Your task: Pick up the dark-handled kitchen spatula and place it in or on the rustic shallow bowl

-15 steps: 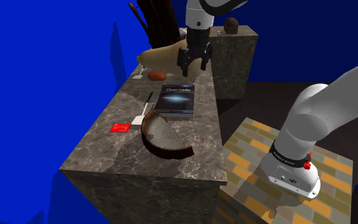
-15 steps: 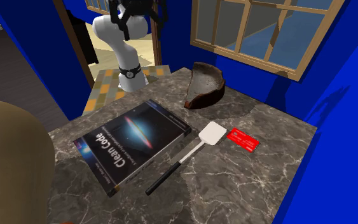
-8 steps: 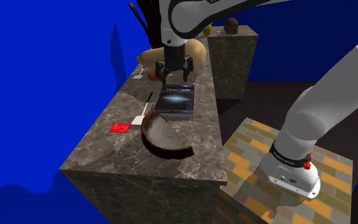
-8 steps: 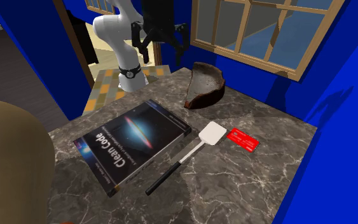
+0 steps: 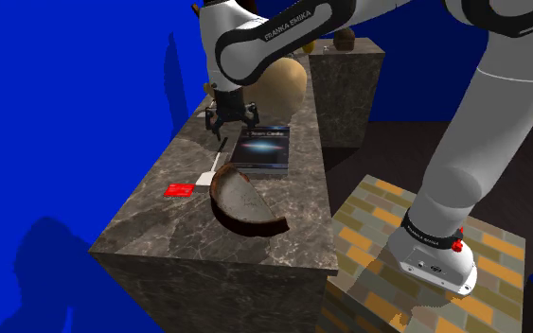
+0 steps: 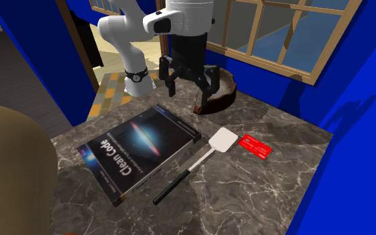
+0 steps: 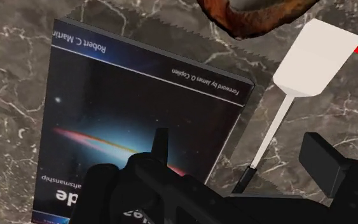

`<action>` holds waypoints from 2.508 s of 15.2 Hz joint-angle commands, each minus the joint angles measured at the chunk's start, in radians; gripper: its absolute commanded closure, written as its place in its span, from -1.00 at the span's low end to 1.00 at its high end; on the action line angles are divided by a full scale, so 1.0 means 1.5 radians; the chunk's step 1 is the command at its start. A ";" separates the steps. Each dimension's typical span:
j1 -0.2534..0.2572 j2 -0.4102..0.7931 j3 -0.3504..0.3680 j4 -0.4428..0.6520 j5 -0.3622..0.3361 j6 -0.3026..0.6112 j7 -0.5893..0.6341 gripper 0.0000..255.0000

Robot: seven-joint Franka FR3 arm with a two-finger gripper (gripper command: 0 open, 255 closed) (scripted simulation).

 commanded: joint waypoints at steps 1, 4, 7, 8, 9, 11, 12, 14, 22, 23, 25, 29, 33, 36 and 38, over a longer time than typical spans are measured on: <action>0.005 0.059 0.001 0.040 -0.034 0.007 0.064 -1.00; 0.023 0.147 -0.010 0.114 -0.080 0.004 0.146 -1.00; 0.047 0.233 -0.030 0.197 -0.115 -0.006 0.216 -1.00; 0.055 0.261 -0.038 0.226 -0.124 -0.011 0.236 -1.00; 0.063 0.289 -0.046 0.257 -0.132 -0.016 0.255 -1.00; 0.065 0.293 -0.048 0.254 -0.133 -0.009 0.256 -1.00; 0.065 0.297 -0.049 0.250 -0.135 -0.002 0.257 -1.00; 0.065 0.304 -0.052 0.243 -0.139 0.012 0.260 -1.00; 0.066 0.318 -0.056 0.231 -0.146 0.036 0.265 -1.00; 0.066 0.318 -0.056 0.231 -0.146 0.036 0.265 -1.00; 0.066 0.318 -0.056 0.231 -0.146 0.036 0.265 -1.00; 0.066 0.318 -0.056 0.231 -0.146 0.037 0.264 1.00; 0.066 0.318 -0.056 0.231 -0.146 0.037 0.264 1.00; 0.066 0.314 -0.055 0.235 -0.144 0.030 0.263 1.00; 0.065 0.307 -0.052 0.242 -0.140 0.016 0.260 1.00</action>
